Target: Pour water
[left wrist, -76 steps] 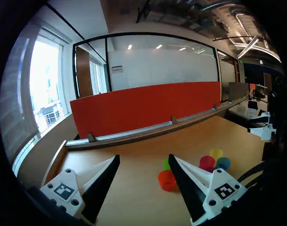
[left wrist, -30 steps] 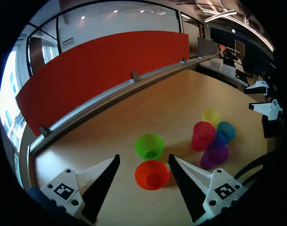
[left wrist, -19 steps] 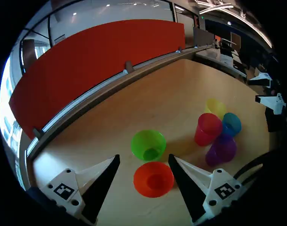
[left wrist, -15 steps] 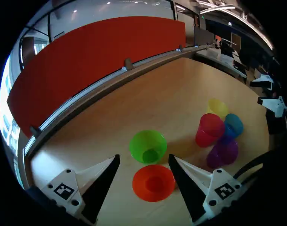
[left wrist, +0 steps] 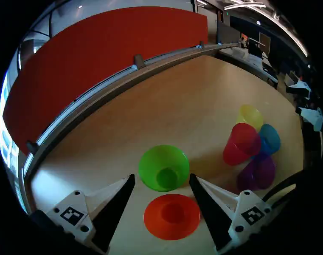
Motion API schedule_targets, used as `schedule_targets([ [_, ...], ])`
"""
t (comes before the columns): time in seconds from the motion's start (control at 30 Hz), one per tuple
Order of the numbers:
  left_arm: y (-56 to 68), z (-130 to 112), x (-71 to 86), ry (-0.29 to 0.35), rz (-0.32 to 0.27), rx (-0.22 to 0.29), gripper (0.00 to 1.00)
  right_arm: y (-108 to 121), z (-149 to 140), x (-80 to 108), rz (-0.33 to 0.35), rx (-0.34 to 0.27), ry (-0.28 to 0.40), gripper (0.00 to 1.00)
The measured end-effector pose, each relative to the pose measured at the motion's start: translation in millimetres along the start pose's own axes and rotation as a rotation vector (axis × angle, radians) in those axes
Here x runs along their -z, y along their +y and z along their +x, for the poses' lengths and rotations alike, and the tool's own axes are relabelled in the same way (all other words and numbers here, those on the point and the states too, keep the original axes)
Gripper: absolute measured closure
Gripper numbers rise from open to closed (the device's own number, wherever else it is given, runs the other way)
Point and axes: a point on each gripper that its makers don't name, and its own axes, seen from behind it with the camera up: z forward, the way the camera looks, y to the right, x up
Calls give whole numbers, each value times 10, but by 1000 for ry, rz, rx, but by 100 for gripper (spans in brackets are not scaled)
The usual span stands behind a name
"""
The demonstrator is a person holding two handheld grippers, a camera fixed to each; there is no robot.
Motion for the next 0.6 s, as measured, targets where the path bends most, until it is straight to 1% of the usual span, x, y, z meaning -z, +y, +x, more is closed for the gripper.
schedule_targets([
  [0.2,2,0,-73,-17,-5,-1,4,28,-29,-21,-2,-6,-5,0],
  [0.5,29,-52,-187,-48,-8,-20,4,63,-55,-32,-4,-14,-7,0],
  [0.6,30,-58,-222,-53,-8,-18,4,83,-66,-31,-7,-16,-8,0],
])
